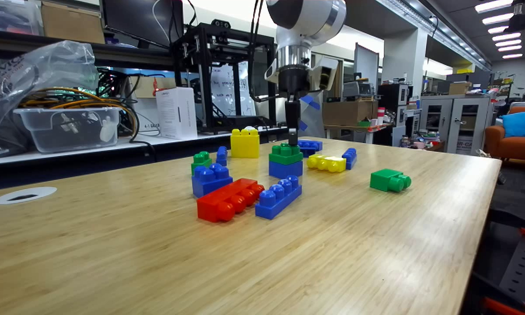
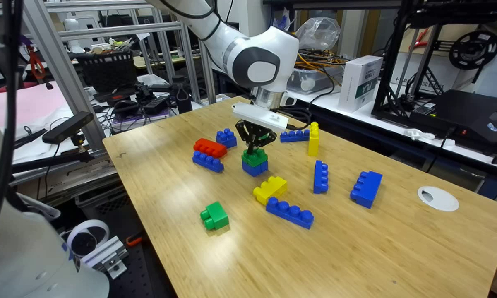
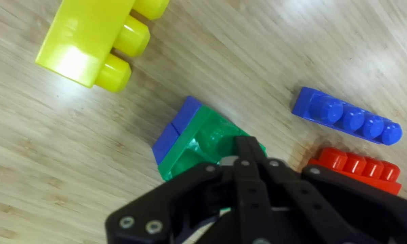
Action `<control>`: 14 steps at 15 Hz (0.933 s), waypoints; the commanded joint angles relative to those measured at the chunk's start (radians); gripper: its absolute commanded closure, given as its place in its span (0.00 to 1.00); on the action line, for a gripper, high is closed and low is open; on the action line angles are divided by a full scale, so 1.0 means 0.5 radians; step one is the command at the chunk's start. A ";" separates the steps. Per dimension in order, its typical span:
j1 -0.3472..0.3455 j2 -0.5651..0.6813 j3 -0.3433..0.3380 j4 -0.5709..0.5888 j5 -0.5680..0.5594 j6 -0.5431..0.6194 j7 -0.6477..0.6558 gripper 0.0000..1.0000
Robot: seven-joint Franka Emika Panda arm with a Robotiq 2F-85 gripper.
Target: Turn the blue legos with the green legos on the top anti clockwise then put the green legos on top of the same legos
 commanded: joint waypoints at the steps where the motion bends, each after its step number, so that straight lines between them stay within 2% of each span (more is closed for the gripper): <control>1: -0.016 -0.019 0.011 -0.010 -0.123 0.032 -0.038 1.00; 8: -0.017 -0.061 0.011 0.001 -0.272 0.044 -0.041 1.00; 14: -0.030 -0.104 0.017 0.010 -0.221 0.097 -0.073 1.00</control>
